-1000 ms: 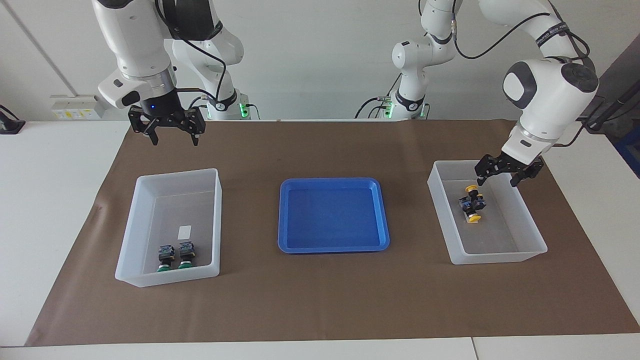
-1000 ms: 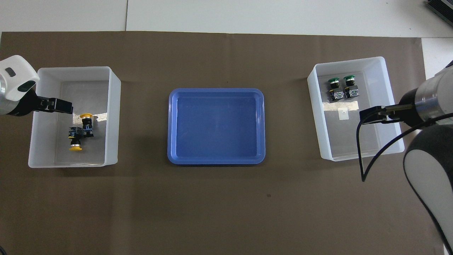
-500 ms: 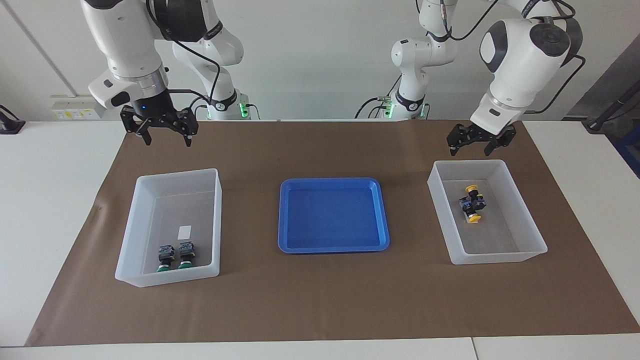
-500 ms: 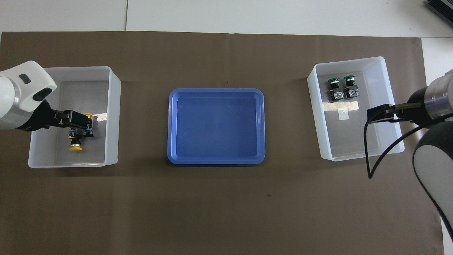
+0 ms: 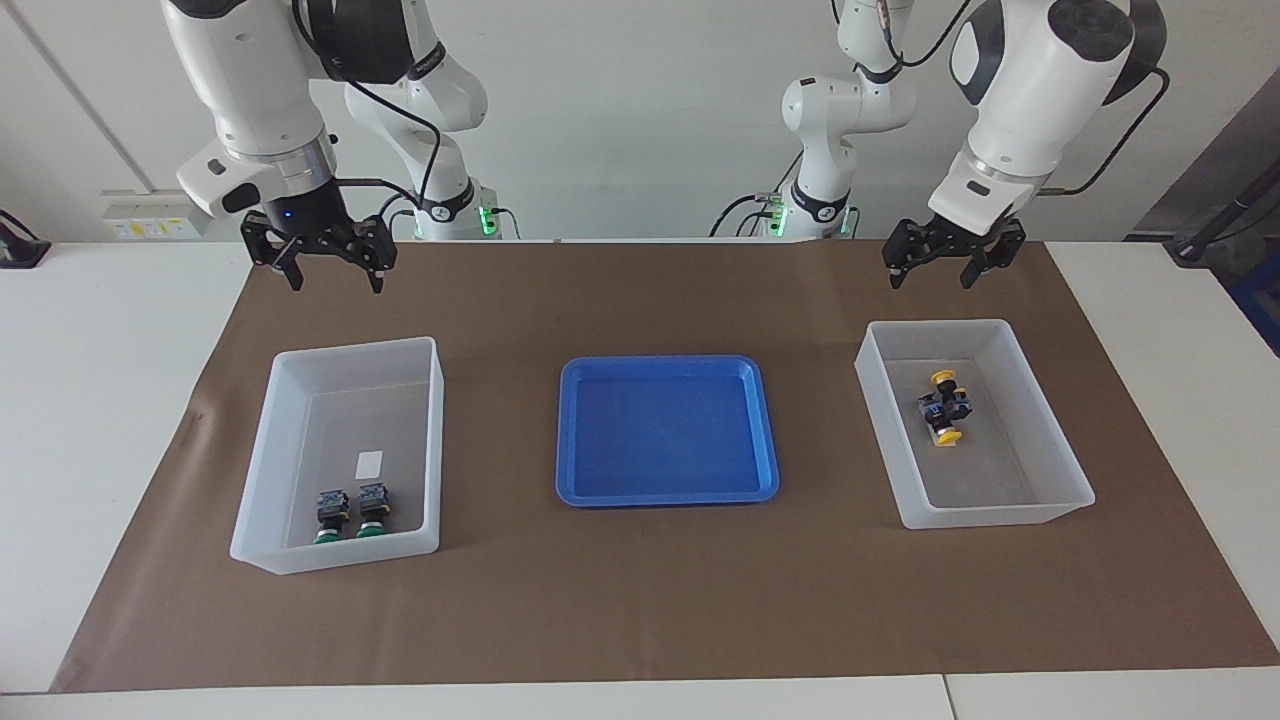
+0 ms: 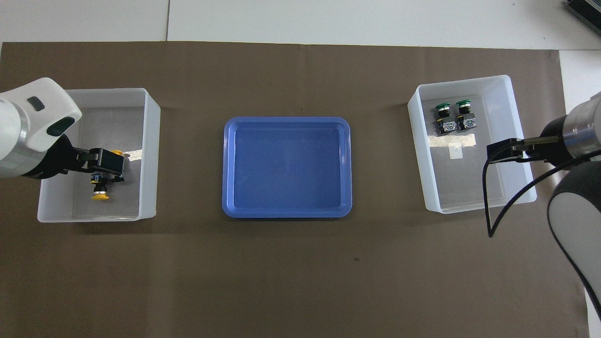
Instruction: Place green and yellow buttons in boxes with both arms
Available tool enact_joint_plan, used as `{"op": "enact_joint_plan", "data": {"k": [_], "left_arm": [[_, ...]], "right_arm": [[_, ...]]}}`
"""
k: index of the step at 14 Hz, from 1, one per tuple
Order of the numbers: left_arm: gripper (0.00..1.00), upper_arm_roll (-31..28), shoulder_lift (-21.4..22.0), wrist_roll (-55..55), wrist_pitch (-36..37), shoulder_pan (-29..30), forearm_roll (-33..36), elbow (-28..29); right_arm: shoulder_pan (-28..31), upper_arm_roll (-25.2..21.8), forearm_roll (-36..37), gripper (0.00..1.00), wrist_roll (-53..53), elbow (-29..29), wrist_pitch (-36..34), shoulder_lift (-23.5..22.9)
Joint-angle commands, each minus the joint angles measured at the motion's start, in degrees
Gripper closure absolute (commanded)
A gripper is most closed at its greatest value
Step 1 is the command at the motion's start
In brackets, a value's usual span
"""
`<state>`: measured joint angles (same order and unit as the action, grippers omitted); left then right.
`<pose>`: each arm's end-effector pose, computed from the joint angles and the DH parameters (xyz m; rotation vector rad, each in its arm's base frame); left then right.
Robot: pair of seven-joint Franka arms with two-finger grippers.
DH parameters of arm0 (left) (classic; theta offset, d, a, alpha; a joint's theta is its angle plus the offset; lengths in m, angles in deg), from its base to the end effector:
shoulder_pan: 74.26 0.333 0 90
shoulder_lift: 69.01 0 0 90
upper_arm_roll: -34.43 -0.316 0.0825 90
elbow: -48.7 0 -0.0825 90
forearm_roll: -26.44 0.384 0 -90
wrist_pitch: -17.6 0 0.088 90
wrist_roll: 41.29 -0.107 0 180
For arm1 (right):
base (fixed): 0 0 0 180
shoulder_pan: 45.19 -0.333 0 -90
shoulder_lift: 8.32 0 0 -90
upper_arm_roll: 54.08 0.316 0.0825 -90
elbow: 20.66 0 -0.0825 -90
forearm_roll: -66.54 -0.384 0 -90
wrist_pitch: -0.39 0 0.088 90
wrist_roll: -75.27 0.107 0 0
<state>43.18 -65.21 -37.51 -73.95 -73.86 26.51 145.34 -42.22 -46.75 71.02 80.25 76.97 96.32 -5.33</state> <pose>0.5287 -0.0801 0.6078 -3.1252 0.1241 0.0343 0.5447 0.0356 0.5992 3.0588 -0.0057 0.0442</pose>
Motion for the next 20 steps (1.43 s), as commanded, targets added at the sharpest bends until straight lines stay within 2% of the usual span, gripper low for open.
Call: {"op": "enact_joint_plan", "data": {"k": [1,4,7,9,13,20], "left_arm": [[0.00,-0.41,-3.00,-0.34,6.11,1.17,-0.69,-7.86],[0.00,-0.49,-1.43,-5.86,4.72,3.81,-1.04,-3.93],[0.00,-0.41,-1.43,-6.06,4.72,3.90,-1.13,-3.74],[0.00,-1.89,-1.34,-6.24,5.07,2.59,-1.13,-4.00],[0.00,-8.47,-0.55,-6.50,5.07,-3.99,-1.13,-3.83],[0.00,-8.06,-0.55,-7.11,4.45,-2.34,-3.33,-4.45]], "right_arm": [[0.81,0.40,-1.50,0.00,0.03,1.25,-0.04,1.14],[0.81,0.40,-1.50,0.00,0.03,1.25,-0.04,1.14],[0.81,0.40,-1.50,0.00,0.03,1.25,0.05,1.14],[0.81,0.40,-1.50,0.00,0.03,1.25,0.05,1.14],[0.81,0.40,-1.50,0.00,0.03,1.25,0.05,1.14],[0.81,0.40,-1.50,0.00,0.03,1.25,0.05,1.14]]}}
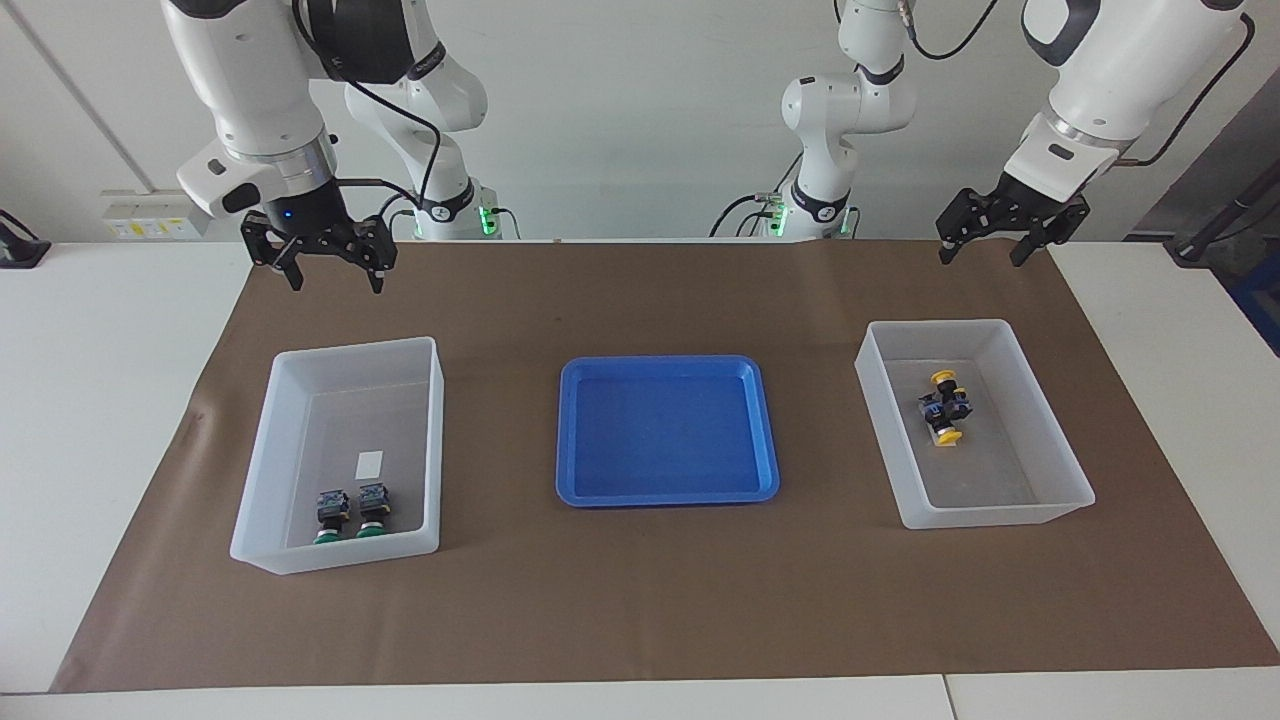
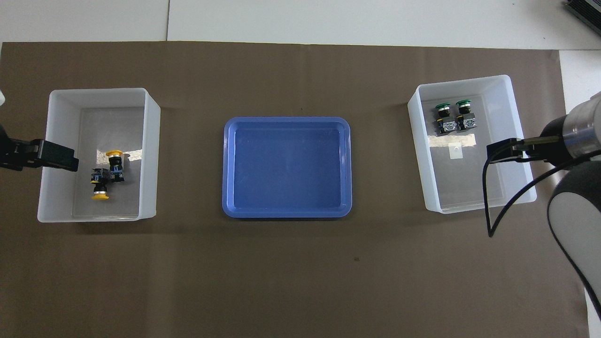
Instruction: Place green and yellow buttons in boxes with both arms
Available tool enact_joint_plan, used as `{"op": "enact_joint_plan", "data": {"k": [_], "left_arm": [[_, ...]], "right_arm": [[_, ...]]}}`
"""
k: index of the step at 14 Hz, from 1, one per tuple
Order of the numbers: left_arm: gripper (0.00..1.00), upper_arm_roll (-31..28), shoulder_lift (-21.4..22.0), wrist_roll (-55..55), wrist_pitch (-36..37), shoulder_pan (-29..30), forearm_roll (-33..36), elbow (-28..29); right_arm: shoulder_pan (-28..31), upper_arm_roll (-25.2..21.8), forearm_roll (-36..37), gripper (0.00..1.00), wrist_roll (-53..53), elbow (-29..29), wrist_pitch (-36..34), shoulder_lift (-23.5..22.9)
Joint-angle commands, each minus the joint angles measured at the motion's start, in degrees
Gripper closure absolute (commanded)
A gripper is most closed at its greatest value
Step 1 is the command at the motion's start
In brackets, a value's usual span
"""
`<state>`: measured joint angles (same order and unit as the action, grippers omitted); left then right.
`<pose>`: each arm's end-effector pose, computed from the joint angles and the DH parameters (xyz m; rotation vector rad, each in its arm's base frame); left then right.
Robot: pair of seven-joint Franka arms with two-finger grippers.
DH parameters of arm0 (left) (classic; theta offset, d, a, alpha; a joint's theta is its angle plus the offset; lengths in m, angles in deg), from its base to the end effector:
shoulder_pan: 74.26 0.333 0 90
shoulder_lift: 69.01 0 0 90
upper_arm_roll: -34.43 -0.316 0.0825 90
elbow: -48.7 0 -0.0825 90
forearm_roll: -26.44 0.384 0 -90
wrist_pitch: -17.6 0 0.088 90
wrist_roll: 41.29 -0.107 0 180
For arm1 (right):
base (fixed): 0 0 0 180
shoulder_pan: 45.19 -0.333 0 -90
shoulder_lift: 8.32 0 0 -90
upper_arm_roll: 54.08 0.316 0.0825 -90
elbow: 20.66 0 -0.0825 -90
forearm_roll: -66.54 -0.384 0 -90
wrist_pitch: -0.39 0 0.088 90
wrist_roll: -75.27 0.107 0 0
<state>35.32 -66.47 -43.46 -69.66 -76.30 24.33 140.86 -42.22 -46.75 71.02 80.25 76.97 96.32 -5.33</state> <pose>0.5345 -0.0316 0.6269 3.1019 -0.1397 -0.0643 0.5447 0.0356 0.5992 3.0588 -0.0057 0.0442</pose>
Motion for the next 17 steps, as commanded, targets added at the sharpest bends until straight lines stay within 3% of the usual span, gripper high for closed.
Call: {"op": "enact_joint_plan", "data": {"k": [1,5,8,17], "left_arm": [[0.00,-0.01,0.72,-1.26,0.16,0.53,-1.05,-0.06],[0.00,2.54,0.72,-1.35,0.16,2.65,-1.05,0.03],[0.00,2.45,0.80,-1.26,0.07,2.47,-0.97,0.03],[0.00,2.19,0.80,-0.91,1.04,2.73,-0.44,-1.20]], "right_arm": [[0.81,0.40,-1.49,0.00,0.03,1.24,-0.04,1.14],[0.90,0.32,-3.68,0.00,-0.85,0.19,0.05,0.61],[0.63,0.40,-3.69,0.00,-1.28,-2.44,-5.83,-0.27],[0.81,0.40,-3.87,0.00,-1.82,-1.48,-4.88,0.17]]}}
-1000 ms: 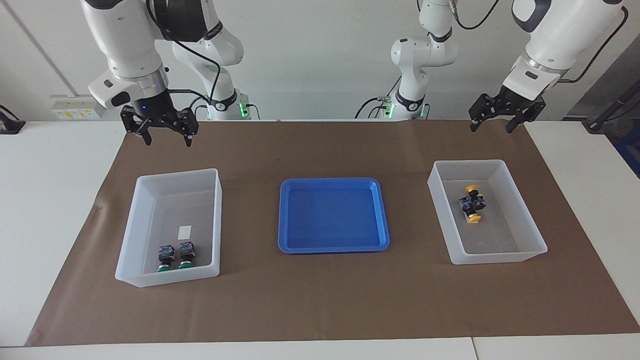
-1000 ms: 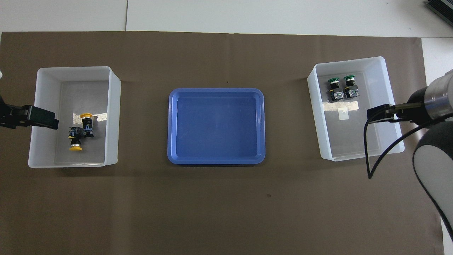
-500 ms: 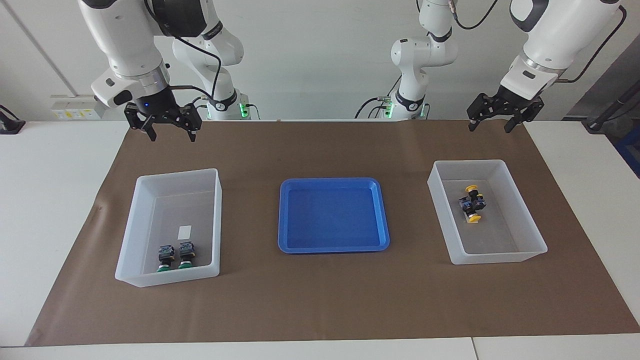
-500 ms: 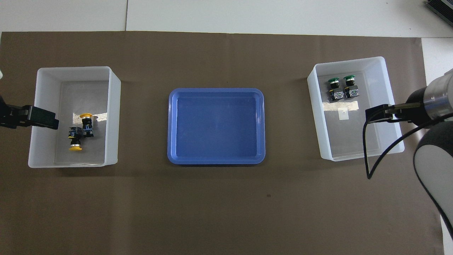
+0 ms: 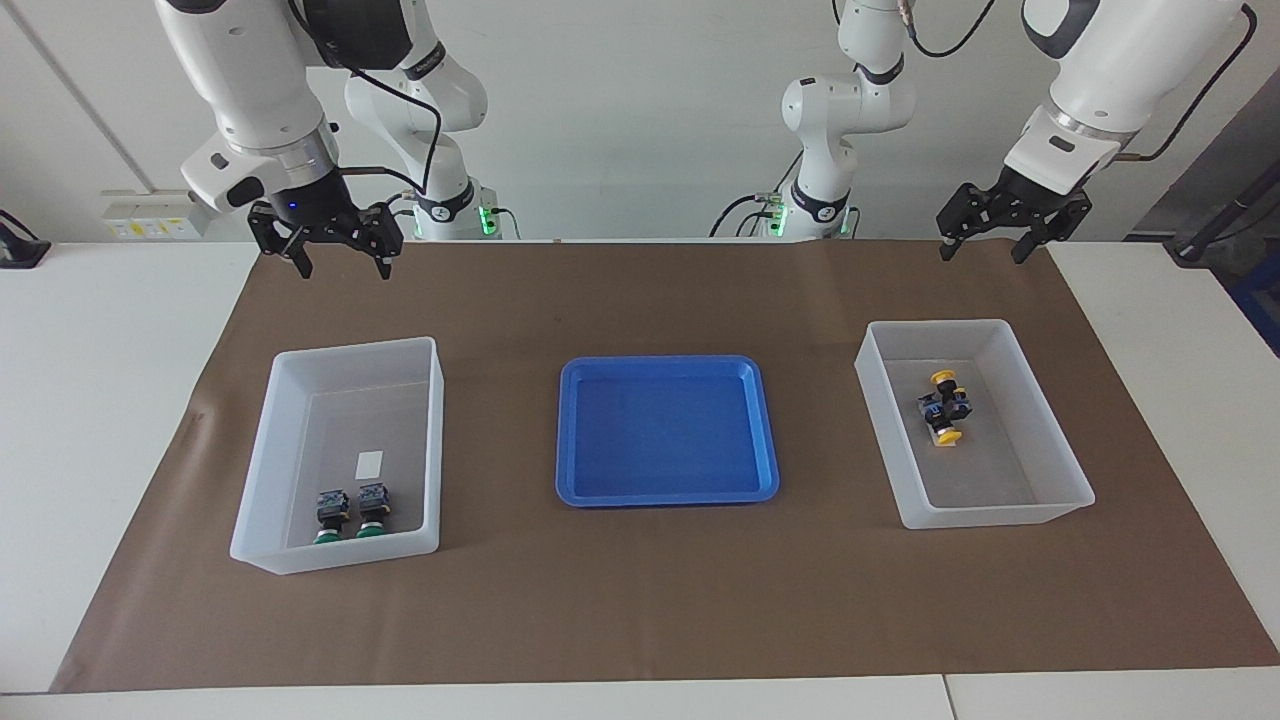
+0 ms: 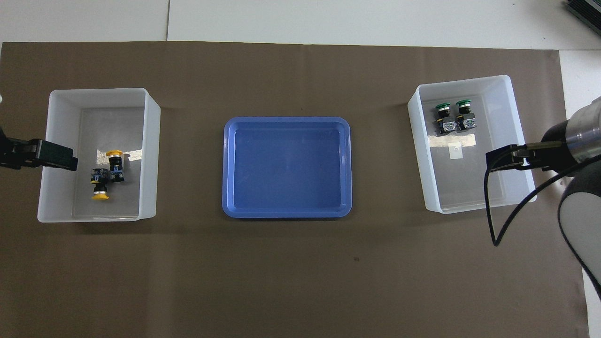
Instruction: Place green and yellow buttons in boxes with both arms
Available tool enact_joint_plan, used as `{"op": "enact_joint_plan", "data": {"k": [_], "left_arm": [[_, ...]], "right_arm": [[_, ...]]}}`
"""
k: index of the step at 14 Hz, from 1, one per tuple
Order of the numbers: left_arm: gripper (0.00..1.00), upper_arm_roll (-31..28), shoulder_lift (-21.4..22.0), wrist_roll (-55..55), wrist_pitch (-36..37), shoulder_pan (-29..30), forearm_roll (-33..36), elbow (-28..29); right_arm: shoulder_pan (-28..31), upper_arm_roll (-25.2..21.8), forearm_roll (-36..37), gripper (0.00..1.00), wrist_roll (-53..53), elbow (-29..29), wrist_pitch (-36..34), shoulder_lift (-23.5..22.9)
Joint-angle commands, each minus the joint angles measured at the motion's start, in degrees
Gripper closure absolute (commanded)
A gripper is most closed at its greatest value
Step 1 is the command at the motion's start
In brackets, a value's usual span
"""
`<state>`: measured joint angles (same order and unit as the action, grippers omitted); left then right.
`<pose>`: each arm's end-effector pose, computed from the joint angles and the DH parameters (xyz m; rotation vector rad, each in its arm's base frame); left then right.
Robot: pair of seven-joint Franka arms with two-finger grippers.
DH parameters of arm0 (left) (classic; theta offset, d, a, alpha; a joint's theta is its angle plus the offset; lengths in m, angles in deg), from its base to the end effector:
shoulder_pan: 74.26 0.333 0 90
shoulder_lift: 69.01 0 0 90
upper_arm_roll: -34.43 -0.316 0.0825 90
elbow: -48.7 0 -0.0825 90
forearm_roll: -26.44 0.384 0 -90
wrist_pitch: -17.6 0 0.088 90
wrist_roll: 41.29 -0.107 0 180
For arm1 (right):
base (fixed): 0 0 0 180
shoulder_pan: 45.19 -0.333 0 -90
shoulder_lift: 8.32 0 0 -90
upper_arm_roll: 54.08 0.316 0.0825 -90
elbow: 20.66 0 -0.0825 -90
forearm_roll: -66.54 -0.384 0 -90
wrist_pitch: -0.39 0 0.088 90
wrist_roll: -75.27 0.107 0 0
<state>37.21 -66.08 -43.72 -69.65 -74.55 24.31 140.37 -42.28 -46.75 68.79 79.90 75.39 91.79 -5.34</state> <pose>0.5325 -0.0334 0.6345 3.1031 -0.1509 -0.0408 0.5374 0.0391 0.6050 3.0933 -0.0037 -0.0400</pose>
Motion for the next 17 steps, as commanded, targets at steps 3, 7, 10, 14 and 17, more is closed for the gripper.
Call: {"op": "enact_joint_plan", "data": {"k": [3,7,10,14,17], "left_arm": [[0.00,0.29,0.93,-0.82,0.95,1.25,-0.42,-0.62],[0.00,0.29,2.51,-1.17,1.91,1.34,-0.42,1.82],[0.00,0.29,2.60,-0.74,1.91,1.34,-0.42,1.84],[0.00,0.29,3.31,-0.82,1.47,1.34,-0.42,3.24],[0.00,0.29,3.39,-0.74,0.86,1.34,-0.42,3.68]], "right_arm": [[0.87,0.40,-2.25,0.00,-0.93,0.11,-0.26,0.09],[0.95,0.32,-3.13,0.00,-0.49,0.11,-0.25,0.09],[0.95,0.40,-3.13,0.00,-0.49,0.11,-0.25,0.18],[0.87,0.40,-3.13,0.00,-0.58,0.11,-0.26,0.09],[0.87,0.40,-3.13,0.00,-0.67,0.11,-0.34,0.18]]}}
